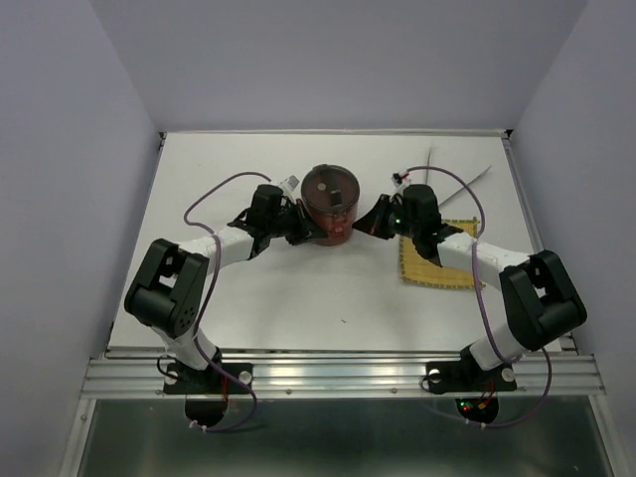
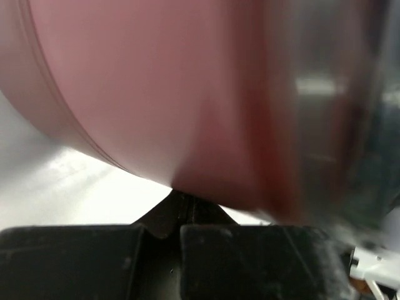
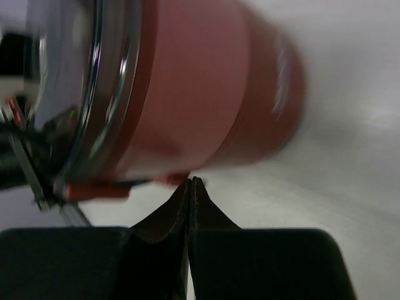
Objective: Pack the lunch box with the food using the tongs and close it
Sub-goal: Close the fastener on the packing box.
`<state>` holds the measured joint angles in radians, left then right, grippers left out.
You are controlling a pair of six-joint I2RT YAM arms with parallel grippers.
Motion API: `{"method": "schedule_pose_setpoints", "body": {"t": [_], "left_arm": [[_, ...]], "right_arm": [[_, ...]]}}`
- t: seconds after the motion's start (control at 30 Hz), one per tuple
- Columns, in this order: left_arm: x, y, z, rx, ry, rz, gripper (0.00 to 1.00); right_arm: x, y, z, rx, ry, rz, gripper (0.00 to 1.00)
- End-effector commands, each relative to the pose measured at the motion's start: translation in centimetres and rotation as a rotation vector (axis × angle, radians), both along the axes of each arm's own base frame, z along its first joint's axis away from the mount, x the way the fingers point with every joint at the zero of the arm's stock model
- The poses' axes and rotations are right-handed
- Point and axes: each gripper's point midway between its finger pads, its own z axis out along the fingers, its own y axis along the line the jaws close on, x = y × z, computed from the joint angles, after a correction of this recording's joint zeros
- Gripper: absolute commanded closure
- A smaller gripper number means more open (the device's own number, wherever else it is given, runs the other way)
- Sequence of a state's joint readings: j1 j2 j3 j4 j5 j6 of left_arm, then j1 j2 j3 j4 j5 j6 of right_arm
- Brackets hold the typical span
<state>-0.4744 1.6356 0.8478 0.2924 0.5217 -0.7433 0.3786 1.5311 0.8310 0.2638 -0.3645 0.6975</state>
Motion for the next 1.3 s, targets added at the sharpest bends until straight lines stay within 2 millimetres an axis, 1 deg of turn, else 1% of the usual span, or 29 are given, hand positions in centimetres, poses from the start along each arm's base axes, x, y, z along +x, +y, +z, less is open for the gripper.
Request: {"method": "schedule_pose_setpoints", "body": {"t": [0.0, 0.1, 0.13, 0.2, 0.23, 0.27, 0.3, 0.33, 0.37, 0.4, 0.43, 0.47, 0.5, 0.53, 0.57, 0.6, 0.63, 0.67, 0.7, 0.73, 0.77, 0.8, 0.9, 1.0, 1.07, 1.13, 1.17, 1.2, 1.27], "left_arm": [[5.1, 1.4, 6.7, -0.071, -0.231, 0.067, 1.0], [5.1, 3.6, 7.6, -0.017, -0.253, 0.095, 1.0], [4.8, 4.3, 8.4, 0.006, -0.271, 0.101, 1.0], [4.4, 4.7, 9.9, 0.013, -0.304, 0.098, 1.0], [4.2, 5.2, 11.5, 0.023, -0.338, 0.115, 1.0], [4.3, 5.6, 12.3, 0.043, -0.373, 0.122, 1.0], [5.0, 6.5, 12.9, 0.079, -0.4, 0.167, 1.0], [5.3, 7.0, 13.6, 0.097, -0.423, 0.186, 1.0], [6.1, 7.9, 14.7, 0.111, -0.448, 0.216, 1.0], [6.8, 8.6, 15.0, 0.128, -0.459, 0.233, 1.0], [8.5, 9.8, 15.7, 0.133, -0.467, 0.261, 1.0], [9.5, 10.3, 15.9, 0.134, -0.47, 0.273, 1.0], [10.5, 10.8, 16.0, 0.138, -0.471, 0.277, 1.0], [11.2, 10.7, 16.3, 0.127, -0.475, 0.257, 1.0], [13.3, 11.1, 16.2, 0.138, -0.462, 0.266, 1.0], [14.3, 11.7, 16.1, 0.143, -0.454, 0.275, 1.0], [15.0, 11.6, 16.2, 0.142, -0.457, 0.257, 1.0], [16.0, 11.6, 16.2, 0.144, -0.451, 0.256, 1.0], [16.3, 11.7, 16.1, 0.145, -0.449, 0.255, 1.0], [16.5, 11.8, 16.3, 0.146, -0.453, 0.256, 1.0], [16.5, 11.9, 16.3, 0.148, -0.455, 0.256, 1.0], [16.4, 12.0, 16.4, 0.147, -0.459, 0.26, 1.0], [15.8, 12.1, 16.4, 0.153, -0.472, 0.256, 1.0], [15.5, 12.4, 16.2, 0.163, -0.472, 0.26, 1.0], [15.3, 12.5, 16.2, 0.161, -0.476, 0.261, 1.0], [15.3, 12.5, 16.2, 0.16, -0.477, 0.258, 1.0], [15.3, 12.6, 16.3, 0.163, -0.479, 0.261, 1.0], [15.4, 12.8, 16.1, 0.168, -0.479, 0.267, 1.0], [15.8, 13.0, 16.2, 0.167, -0.477, 0.276, 1.0]], "right_arm": [[-4.2, 4.6, 1.5, 0.084, 0.016, 0.128, 0.99], [-3.7, 1.8, 2.0, -0.009, -0.019, -0.006, 0.99], [-3.3, 0.7, 3.2, -0.043, -0.052, -0.063, 0.99], [-2.9, 0.0, 4.6, -0.082, -0.086, -0.084, 0.99], [-2.7, -0.1, 5.3, -0.107, -0.113, -0.074, 0.99], [-2.2, 0.1, 7.0, -0.114, -0.134, -0.064, 0.99], [-2.1, 0.2, 7.3, -0.142, -0.144, -0.044, 0.99], [-1.9, 0.8, 8.1, -0.149, -0.16, -0.021, 0.99], [-1.5, 1.9, 9.5, -0.164, -0.176, 0.001, 0.99], [-1.3, 2.5, 10.0, -0.194, -0.201, 0.027, 0.99], [-1.3, 3.7, 11.9, -0.195, -0.226, 0.055, 0.99], [-0.9, 4.6, 11.4, -0.21, -0.217, 0.078, 0.95], [-0.8, 5.3, 11.7, -0.219, -0.229, 0.099, 0.93], [-0.3, 5.6, 11.9, -0.224, -0.231, 0.109, 0.9], [-0.6, 6.4, 11.7, -0.236, -0.219, 0.136, 0.86], [-0.5, 7.1, 11.7, -0.243, -0.219, 0.151, 0.84], [0.1, 8.0, 12.1, -0.248, -0.231, 0.161, 0.83], [0.4, 8.1, 11.9, -0.275, -0.23, 0.151, 0.8], [0.2, 8.8, 11.8, -0.299, -0.238, 0.156, 0.72], [1.2, 8.6, 11.9, -0.358, -0.258, 0.124, 0.62], [1.6, 8.4, 11.9, -0.402, -0.271, 0.102, 0.47], [2.2, 7.9, 12.0, -0.442, -0.284, 0.077, 0.23], [3.3, 6.9, 12.5, -0.54, -0.34, 0.068, 0.15], [3.9, 6.6, 13.5, -0.572, -0.371, 0.059, 0.16], [4.6, 6.6, 13.6, -0.603, -0.386, 0.06, 0.21], [5.2, 6.6, 13.4, -0.647, -0.392, 0.067, 0.21], [5.4, 6.5, 14.0, -0.662, -0.397, 0.065, 0.21], [5.7, 6.5, 12.4, -0.717, -0.379, 0.098, 0.21], [6.2, 6.9, 11.6, -0.755, -0.371, 0.139, 0.21]]}}
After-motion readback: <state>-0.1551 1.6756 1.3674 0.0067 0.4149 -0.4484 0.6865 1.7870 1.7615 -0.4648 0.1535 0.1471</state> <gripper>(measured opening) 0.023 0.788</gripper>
